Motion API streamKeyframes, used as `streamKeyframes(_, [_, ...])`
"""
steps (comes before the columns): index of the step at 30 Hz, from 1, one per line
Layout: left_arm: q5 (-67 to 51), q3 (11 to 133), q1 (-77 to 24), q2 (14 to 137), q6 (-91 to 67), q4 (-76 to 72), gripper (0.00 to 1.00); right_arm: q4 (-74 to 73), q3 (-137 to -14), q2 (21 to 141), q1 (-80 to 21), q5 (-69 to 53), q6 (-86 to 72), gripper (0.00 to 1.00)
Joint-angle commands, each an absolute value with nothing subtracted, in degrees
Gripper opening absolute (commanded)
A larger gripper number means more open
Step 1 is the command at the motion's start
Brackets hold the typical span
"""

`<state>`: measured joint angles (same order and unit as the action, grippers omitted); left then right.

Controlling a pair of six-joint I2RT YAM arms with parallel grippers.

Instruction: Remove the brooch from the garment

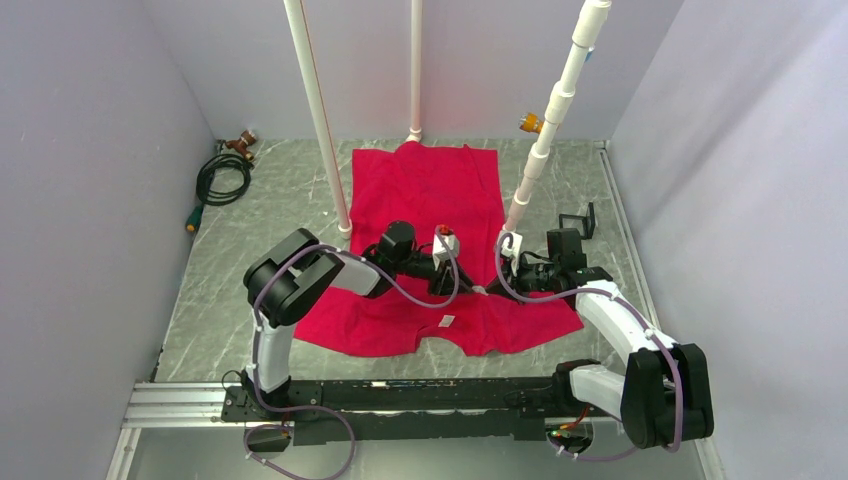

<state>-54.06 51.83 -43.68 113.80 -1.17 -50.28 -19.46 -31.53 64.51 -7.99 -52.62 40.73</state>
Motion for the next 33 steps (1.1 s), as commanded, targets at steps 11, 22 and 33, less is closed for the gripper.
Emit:
streamKeyframes(11, [-53.6,52.6,-45.0,114.6,-1.5,-53.4,0.06,-20.0,-32.6,64.4,-7.8,-56.2,43.0,0.0])
streamKeyframes(22, [-51.4,59.9,-45.0,105.3,16.2,-19.8,0.0,-21.2,-32.3,63.6,-7.9,-54.4,47.5,0.24])
streamKeyframes(33, [-52.7,67.8,-45.0,107.3,21.4,-2.8,0.0,-35.8,-41.6,65.0,-7.4,-49.5,58.1,0.42])
